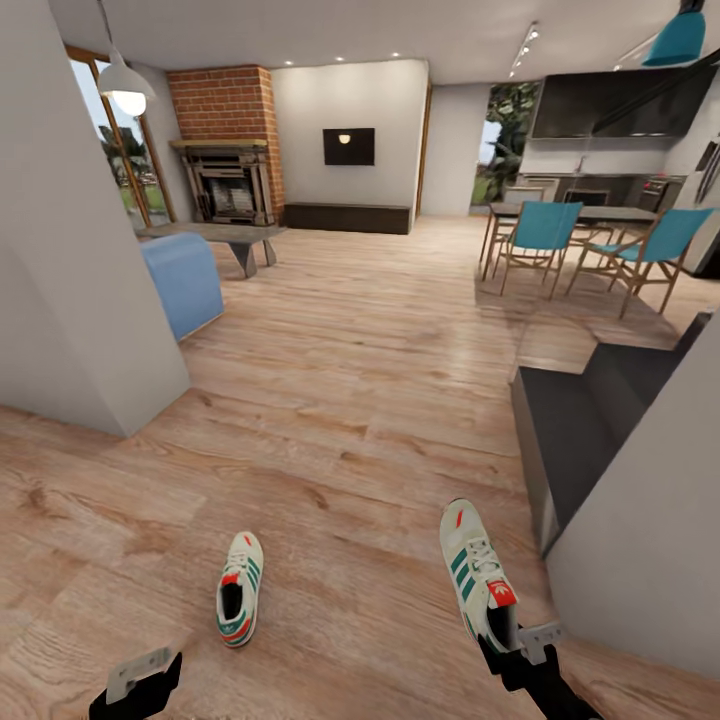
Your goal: Pick up the two gym shoes and the two sandals from the corridor floor and place them onto the hallstand (shoe rack) in the corridor, making sure they are on the rack and not on the floor. Arrange them so the two gym shoes are next to each other and the two sandals are next to each other.
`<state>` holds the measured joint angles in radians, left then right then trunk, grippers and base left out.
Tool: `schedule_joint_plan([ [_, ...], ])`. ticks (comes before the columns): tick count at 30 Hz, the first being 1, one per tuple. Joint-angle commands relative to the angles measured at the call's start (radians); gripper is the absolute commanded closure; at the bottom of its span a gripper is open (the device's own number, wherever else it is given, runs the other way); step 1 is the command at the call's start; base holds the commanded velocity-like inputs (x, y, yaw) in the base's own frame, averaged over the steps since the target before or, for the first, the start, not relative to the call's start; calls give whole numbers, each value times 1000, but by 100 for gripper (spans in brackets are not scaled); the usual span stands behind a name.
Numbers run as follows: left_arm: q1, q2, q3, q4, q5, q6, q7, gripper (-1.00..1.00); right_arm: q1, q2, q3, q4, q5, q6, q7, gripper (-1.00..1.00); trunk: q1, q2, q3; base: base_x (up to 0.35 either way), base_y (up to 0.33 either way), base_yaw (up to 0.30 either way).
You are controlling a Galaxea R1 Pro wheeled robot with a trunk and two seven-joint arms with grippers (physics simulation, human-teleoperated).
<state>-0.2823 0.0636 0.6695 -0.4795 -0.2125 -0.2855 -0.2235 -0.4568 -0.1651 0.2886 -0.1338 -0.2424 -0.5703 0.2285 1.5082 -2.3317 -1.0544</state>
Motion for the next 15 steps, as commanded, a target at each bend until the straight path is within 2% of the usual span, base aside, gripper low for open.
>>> schedule_joint_plan([
  [1, -1, -1, 9, 1, -10, -4, -7, -100, 0, -1, 3, 0, -11, -3, 7, 100, 0, 0, -1, 7, -3, 273],
  [8, -1, -1, 9, 1, -10, -4, -7, -100, 0, -1, 3, 1, -11, -2, 7, 100, 0, 0, -1, 25, -14, 273],
  [15, -1, -1, 8, 1, -9, -4, -7, -100, 0, -1, 3, 2, -11, -2, 6, 100, 0, 0, -1, 173, -156, 273],
])
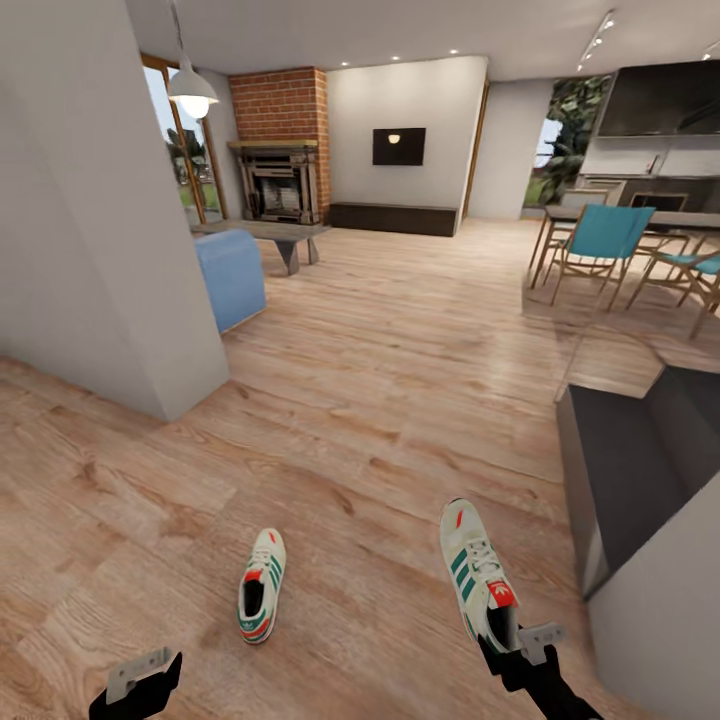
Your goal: Pick up the two gym shoes and the two sandals from the corridor floor and place them onto the hallstand (shoe rack) in the corridor, making sure they are on the rack and not on the floor. Arrange them so the two gym shoes are next to each other and the two sandals are next to each other.
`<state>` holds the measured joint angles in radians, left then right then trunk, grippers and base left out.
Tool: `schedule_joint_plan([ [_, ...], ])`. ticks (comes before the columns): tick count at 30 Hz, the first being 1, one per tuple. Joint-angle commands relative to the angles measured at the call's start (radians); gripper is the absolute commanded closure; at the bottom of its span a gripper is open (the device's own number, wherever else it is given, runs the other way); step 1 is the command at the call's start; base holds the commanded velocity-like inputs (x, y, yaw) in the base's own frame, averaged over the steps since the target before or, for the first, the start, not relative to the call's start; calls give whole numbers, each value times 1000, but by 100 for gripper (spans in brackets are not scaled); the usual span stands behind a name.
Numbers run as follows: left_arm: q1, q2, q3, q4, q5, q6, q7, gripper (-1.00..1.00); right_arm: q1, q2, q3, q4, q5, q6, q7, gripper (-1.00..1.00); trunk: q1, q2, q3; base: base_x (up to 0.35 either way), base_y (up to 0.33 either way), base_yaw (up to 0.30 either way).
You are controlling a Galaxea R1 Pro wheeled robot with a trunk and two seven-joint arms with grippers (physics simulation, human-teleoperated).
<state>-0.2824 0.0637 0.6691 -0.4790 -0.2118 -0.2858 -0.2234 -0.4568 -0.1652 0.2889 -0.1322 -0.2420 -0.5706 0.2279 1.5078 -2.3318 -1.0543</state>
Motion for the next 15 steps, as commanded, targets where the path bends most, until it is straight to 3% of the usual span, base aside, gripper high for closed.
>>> schedule_joint_plan([
  [1, -1, -1, 9, 0, -10, -4, -7, -100, 0, 0, 3, 0, -11, -2, 7, 100, 0, 0, -1, 209, -198, 273],
  [8, -1, -1, 9, 0, -9, -4, -7, -100, 0, 0, 3, -1, -12, -2, 7, 100, 0, 0, -1, 208, -191, 263],
  [15, -1, -1, 8, 0, -10, -4, -7, -100, 0, 1, -2, -16, -12, 2, -5, 100, 0, 0, -1, 67, -41, 57],
])
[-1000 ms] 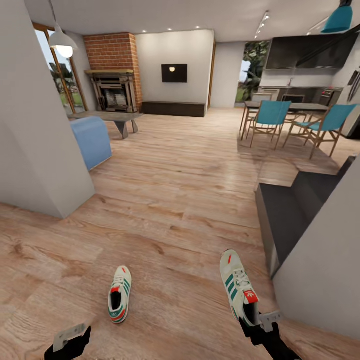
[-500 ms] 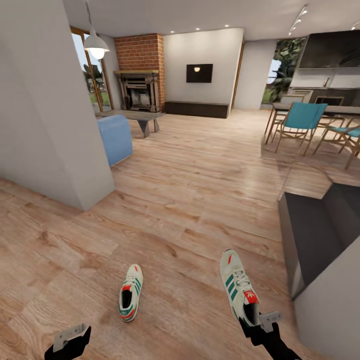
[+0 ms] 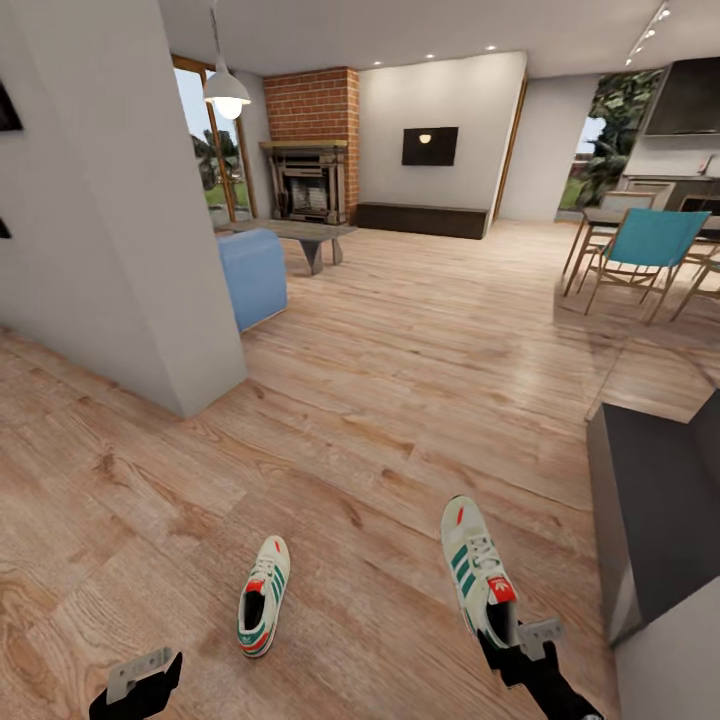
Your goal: Pick up the two gym shoes and the two sandals from the corridor floor and place them onto the hallstand (shoe rack) in the corridor, making sure they are on the rack and not on the floor. Arrange them so the two gym shoes are next to each other and the two sandals are next to each other.
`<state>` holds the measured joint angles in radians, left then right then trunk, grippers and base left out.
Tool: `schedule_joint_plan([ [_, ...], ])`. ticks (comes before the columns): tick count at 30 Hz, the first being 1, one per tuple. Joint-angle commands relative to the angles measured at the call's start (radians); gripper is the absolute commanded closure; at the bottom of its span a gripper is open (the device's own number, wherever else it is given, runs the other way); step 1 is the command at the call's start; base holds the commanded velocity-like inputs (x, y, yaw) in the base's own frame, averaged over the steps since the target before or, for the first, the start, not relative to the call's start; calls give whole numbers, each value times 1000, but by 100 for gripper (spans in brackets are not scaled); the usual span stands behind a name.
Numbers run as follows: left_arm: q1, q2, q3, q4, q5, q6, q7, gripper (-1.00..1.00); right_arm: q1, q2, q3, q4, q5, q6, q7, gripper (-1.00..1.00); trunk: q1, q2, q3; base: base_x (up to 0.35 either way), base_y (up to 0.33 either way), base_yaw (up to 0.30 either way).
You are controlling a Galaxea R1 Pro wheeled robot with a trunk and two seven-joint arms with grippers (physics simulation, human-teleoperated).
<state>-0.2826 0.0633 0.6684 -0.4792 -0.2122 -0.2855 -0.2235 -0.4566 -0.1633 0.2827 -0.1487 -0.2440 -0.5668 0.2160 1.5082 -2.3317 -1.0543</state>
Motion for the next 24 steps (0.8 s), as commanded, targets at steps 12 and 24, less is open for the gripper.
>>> schedule_joint_plan([
  [12, -1, -2, 5, 2, -14, -4, -8, -100, -98, 7, 6, -569, -11, 534, -361, 100, 0, 0, -1, 2, -1, 2],
  [24, -1, -1, -2, -2, -18, -28, -8, -100, -137, 27, 11, -724, -12, 634, -415, 100, 0, 0, -1, 45, -32, 0],
])
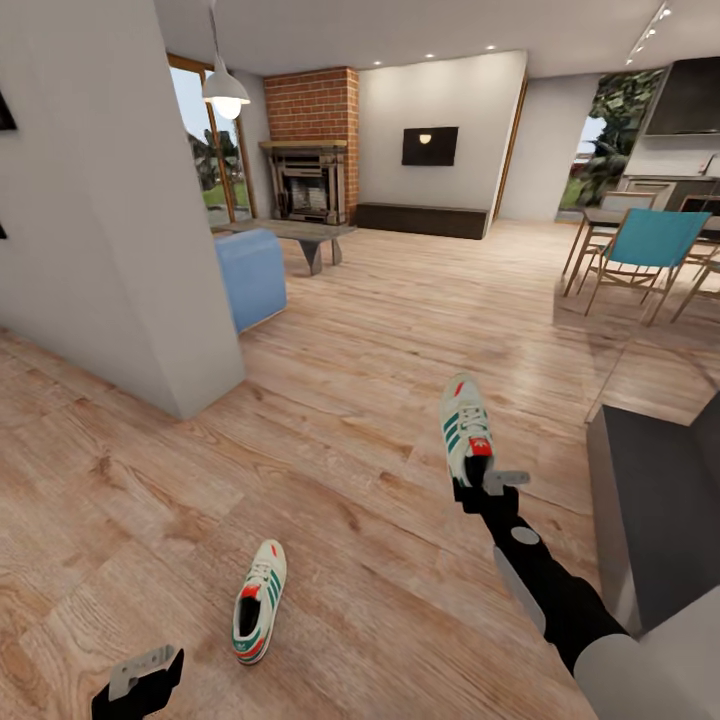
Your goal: Pick up the two gym shoes and the two sandals from the corridor floor and place them onto the hallstand (shoe rack) in the corridor, making sure they are on the rack and not on the floor. Arrange them so the two gym shoes are next to each other and the two sandals are next to each other.
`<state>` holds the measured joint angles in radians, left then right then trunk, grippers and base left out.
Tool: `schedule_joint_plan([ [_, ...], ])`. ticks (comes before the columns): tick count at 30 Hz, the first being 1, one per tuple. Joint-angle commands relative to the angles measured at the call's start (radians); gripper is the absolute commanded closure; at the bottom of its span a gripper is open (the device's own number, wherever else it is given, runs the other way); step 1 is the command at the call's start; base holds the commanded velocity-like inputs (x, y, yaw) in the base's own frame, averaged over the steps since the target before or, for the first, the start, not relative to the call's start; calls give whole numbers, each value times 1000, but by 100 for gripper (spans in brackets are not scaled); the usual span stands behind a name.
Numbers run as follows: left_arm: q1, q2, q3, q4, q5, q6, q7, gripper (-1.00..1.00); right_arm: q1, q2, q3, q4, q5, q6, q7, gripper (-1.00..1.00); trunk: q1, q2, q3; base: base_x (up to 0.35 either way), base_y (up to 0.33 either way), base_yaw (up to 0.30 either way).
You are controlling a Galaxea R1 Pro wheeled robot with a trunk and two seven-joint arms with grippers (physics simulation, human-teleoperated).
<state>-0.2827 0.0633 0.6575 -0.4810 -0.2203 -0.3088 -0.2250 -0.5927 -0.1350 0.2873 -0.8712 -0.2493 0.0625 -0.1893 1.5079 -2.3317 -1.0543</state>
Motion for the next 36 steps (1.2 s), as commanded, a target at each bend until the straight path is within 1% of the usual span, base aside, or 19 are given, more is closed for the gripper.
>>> schedule_joint_plan([
  [1, -1, -1, 8, 0, -10, -9, -7, -100, -1, 1, 6, -2, -7, 5, -9, 100, 0, 0, -1, 189, -162, 0],
  [9, -1, -2, 8, -6, -10, -19, -7, -100, -1, 4, 6, -12, -7, 5, -9, 100, 0, 0, -1, 85, -77, 0],
  [16, -2, -2, 8, -18, -11, -19, -8, -100, -1, -3, 3, -21, -5, 5, -6, 100, 0, 0, -1, -2, -11, 0],
  [23, -3, -2, 3, -20, -11, -19, -8, -100, -1, -4, 5, -23, -5, 6, -6, 100, 0, 0, -1, -196, -117, 0],
  [29, -3, -1, -14, -20, -12, -20, -8, -100, -1, -3, 8, -23, -5, 6, -5, 100, 0, 0, -1, -144, -85, 0],
  [32, -5, 2, -30, -21, -19, -22, -9, -100, -1, -3, 9, -23, -5, 7, -5, 100, 0, 0, -1, -35, -21, 0],
  [35, -10, 3, -77, -21, -37, -22, -9, -100, -1, -1, 10, -23, -5, 7, -5, 100, 0, 0, -1, -14, -8, 0],
  [36, -13, 3, -110, -21, -49, -18, -8, -100, -1, 0, 10, -23, -4, 8, -5, 100, 0, 0, -1, -7, -4, 0],
])
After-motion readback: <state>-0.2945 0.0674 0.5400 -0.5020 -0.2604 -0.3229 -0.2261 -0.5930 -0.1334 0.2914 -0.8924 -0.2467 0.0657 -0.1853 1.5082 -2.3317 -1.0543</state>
